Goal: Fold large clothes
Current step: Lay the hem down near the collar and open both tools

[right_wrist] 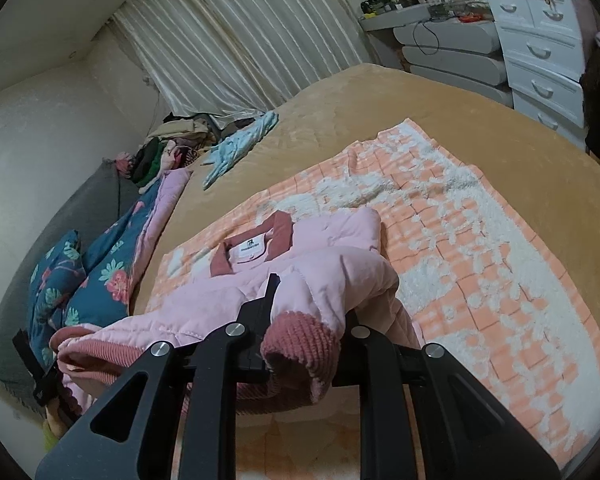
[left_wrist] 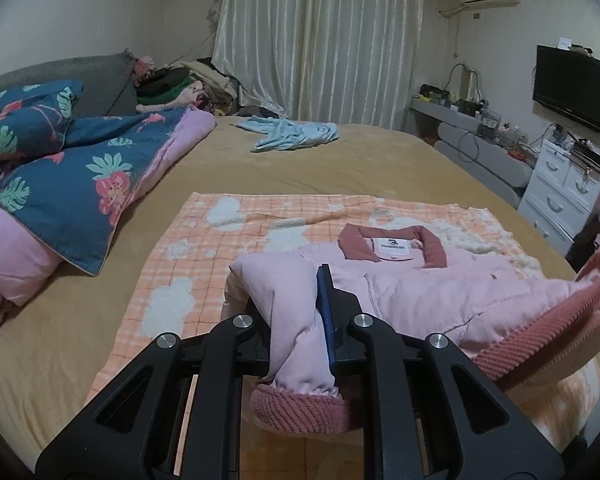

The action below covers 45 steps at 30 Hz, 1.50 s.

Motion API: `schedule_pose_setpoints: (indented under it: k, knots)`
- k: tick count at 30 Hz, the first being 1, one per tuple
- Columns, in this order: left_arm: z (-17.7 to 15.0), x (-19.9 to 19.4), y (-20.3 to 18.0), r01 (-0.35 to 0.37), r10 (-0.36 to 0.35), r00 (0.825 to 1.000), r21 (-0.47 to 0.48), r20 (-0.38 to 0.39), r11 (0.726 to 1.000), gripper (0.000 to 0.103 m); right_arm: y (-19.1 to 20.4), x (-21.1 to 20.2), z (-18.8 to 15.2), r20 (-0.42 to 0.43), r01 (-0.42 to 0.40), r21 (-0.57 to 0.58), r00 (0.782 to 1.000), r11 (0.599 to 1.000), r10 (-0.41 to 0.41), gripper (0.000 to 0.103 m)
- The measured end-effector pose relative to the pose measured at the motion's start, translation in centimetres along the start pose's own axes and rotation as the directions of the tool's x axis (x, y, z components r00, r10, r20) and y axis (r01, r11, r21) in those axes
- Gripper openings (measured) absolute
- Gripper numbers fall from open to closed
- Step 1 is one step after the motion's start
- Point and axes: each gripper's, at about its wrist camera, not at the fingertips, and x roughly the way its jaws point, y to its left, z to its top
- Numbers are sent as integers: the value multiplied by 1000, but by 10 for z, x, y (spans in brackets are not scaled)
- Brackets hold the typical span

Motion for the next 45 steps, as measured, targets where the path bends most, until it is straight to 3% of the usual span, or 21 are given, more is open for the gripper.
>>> schedule_pose_setpoints:
  k: [12,18,21,23,25,28,35,39,45]
  knots:
    - [9,41,-1,-18,18,999,5,-38,1000,10,-20,50,24,-57,-14,88,998,996,19,19]
    - [13,58,4,2,-3,997,-19,-72,1000,11,-36,72,34,-89,-49,166,994,985,65,26]
    - [13,65,6,8,-10,997,-26,-82,1000,11,-40,78,38,-97,-87,198,989,976,108,37]
    - [14,69,6,12,-14,996,-31,-87,999,11,-41,80,40,-92,-120,216,986,969,142,59]
    - [14,74,7,15,-18,995,-36,-93,999,11,-39,80,41,-78,-135,214,985,968,154,69]
    - [14,79,6,18,-21,995,-35,-100,999,11,-37,81,42,-66,-134,175,987,975,147,74]
    - [12,92,0,29,-31,993,-19,-115,999,12,-46,102,16,-47,-65,97,996,993,70,79]
    - [14,96,-3,23,-25,994,-20,-110,1000,12,-52,118,0,-43,48,27,998,999,-47,80]
    - [14,100,-1,27,-32,993,-45,-111,999,16,-38,142,-25,-21,257,-228,963,939,-268,86]
